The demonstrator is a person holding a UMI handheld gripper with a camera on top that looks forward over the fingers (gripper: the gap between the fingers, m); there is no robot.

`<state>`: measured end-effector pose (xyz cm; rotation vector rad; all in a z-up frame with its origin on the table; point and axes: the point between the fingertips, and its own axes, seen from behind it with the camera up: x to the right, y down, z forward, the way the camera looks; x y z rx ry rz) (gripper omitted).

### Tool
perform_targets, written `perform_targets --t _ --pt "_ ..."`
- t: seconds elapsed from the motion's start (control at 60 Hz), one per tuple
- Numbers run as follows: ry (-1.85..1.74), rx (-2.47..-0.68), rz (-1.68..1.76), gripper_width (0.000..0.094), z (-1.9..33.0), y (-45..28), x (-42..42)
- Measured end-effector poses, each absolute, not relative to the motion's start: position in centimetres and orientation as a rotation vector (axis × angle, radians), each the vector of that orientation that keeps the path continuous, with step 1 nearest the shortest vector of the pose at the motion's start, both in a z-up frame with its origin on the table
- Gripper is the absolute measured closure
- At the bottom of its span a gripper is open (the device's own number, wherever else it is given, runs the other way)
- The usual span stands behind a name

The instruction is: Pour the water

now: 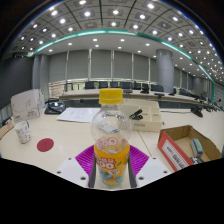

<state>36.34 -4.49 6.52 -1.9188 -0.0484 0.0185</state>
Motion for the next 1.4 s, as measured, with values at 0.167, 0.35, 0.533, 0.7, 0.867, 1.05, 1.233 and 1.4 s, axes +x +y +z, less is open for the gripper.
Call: perform_targets --t 0.167,0.35,0.533,0.7,0.867,1.05,1.233,1.4 --pt "-0.081 -1.934 -0.033 0.0545 6.6 -3.7 36.3" --pt "-0.148 -1.9 -0.15 0.0546 10.6 -2.7 34.3" --pt "-0.348 -1.807 -0.345 0.0547 17.2 -0.9 26.8" --pt "-0.667 -1.663 -0.721 0.0548 21.9 0.6 18.4" --pt "-1.02 -1.423 -1.084 0.0547 22.5 2.2 10.1" --pt "-1.366 -1.164 -1.38 0.0547 19.1 3.3 4.7" --pt "-1.553 -0.976 -1.516 0.0545 17.0 4.0 2.5" --pt "-1.524 -1.024 -1.447 0.0547 17.7 4.2 2.3"
